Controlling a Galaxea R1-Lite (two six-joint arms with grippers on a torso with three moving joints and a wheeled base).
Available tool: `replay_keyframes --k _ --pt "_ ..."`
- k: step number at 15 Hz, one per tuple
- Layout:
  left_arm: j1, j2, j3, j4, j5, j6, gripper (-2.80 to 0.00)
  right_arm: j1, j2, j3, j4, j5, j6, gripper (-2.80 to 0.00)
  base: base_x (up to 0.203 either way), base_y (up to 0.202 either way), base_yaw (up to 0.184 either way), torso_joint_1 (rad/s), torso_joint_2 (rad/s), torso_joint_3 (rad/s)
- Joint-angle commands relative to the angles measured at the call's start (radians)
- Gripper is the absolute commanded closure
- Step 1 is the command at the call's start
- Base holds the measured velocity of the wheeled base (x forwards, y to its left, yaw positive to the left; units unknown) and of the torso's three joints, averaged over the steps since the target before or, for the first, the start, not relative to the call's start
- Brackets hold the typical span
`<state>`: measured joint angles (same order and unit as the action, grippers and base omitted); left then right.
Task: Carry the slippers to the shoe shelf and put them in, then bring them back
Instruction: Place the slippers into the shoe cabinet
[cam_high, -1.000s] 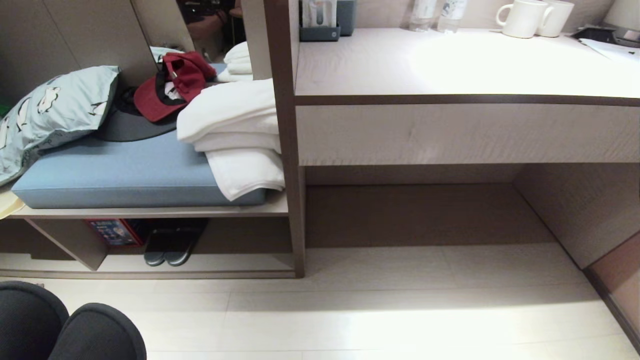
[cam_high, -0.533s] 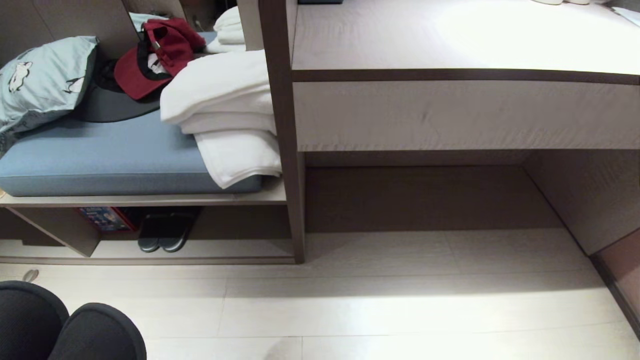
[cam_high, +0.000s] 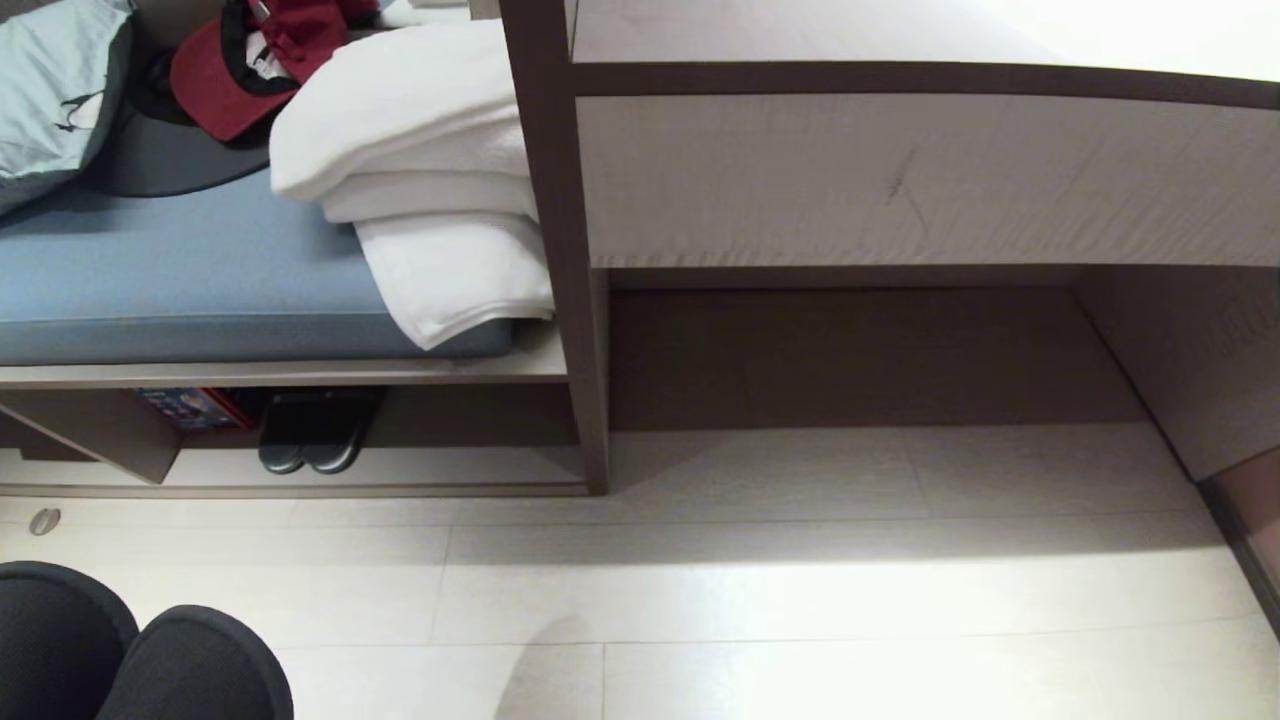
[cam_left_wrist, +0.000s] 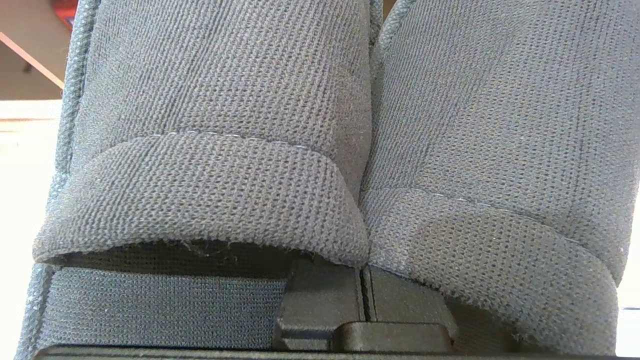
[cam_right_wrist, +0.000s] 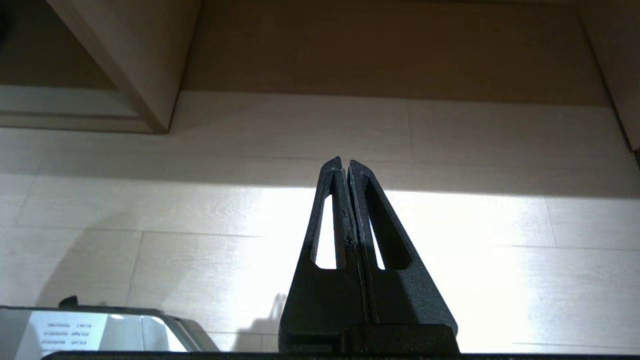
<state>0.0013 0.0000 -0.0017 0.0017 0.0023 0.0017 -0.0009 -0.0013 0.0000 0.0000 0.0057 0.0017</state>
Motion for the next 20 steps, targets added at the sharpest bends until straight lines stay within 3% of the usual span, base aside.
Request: replay_keyframes --k 1,20 --pt "0.000 0.002 0.000 0.000 0.001 0.000 0.00 0.000 0.000 0.000 0.000 0.000 0.000 0.00 0.000 0.000 0.000 0.002 0.00 -0.198" --pt "0.000 0.002 0.000 0.000 0.001 0.000 0.00 0.000 0.000 0.000 0.000 0.000 0.000 0.00 0.000 0.000 0.000 0.004 0.00 -0.197"
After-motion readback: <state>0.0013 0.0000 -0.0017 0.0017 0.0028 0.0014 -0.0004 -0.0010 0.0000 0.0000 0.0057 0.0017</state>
